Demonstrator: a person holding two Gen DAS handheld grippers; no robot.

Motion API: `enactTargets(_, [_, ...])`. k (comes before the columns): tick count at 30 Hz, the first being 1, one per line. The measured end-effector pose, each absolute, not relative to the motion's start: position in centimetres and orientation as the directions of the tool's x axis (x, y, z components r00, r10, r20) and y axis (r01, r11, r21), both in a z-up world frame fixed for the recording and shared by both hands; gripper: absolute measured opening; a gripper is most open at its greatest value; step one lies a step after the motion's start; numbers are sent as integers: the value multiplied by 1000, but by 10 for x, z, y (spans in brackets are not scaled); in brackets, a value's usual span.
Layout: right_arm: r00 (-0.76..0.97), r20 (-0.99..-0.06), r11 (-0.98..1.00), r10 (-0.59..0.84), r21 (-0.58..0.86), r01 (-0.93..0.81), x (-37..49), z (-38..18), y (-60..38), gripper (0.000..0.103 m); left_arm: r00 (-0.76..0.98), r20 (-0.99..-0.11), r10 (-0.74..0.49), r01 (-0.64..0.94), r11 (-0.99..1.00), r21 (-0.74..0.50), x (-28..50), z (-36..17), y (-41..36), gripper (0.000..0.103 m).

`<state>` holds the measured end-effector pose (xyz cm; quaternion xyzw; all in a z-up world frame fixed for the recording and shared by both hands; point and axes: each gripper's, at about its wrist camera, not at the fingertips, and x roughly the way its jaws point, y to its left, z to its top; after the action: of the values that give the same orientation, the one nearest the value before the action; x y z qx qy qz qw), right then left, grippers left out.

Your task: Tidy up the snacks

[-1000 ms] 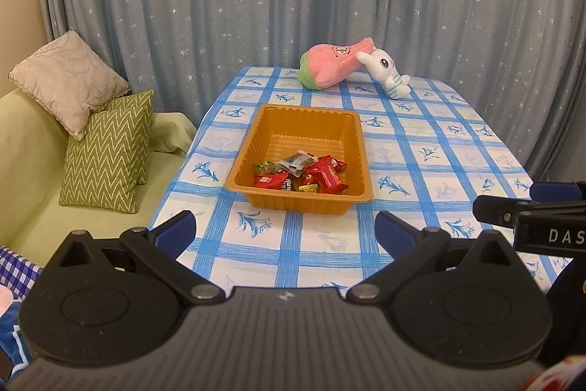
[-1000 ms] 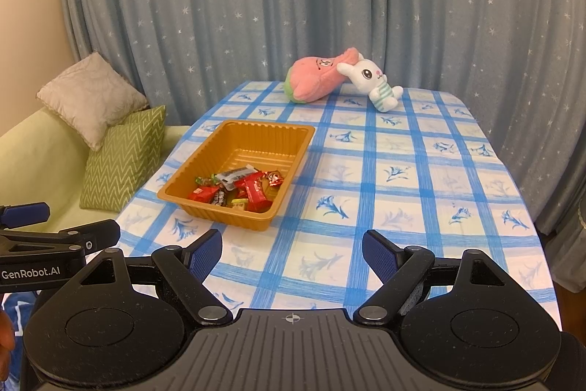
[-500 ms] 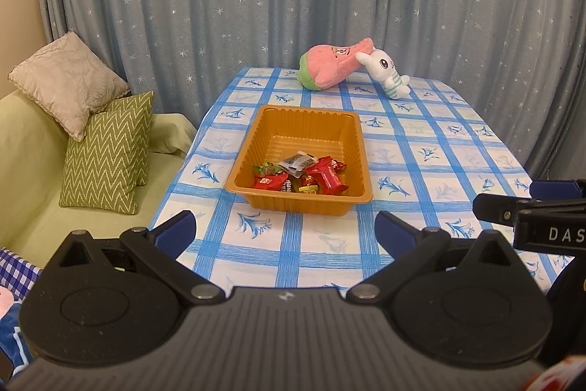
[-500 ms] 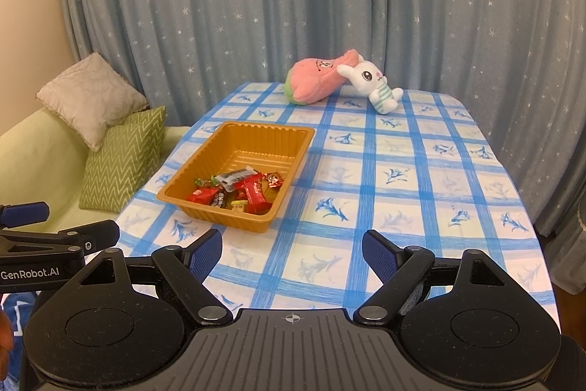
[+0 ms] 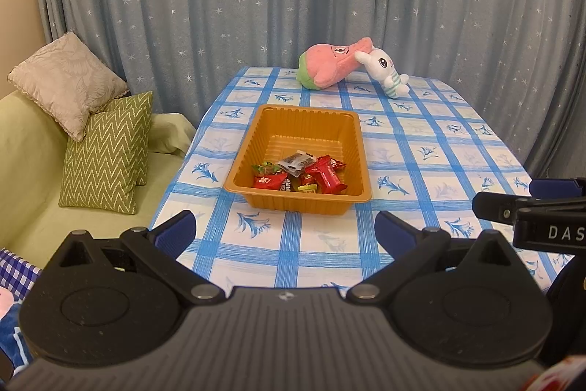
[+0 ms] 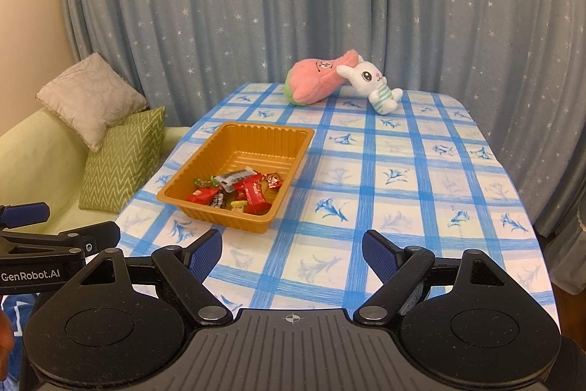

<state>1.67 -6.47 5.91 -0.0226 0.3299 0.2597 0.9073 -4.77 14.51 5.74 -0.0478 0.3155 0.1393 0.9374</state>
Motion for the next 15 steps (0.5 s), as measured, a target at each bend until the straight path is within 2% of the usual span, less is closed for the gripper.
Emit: enactTargets(15, [647, -610, 864, 457, 131, -486, 16, 58, -65, 83, 767, -598, 232, -295, 956, -7, -49, 57, 145, 103])
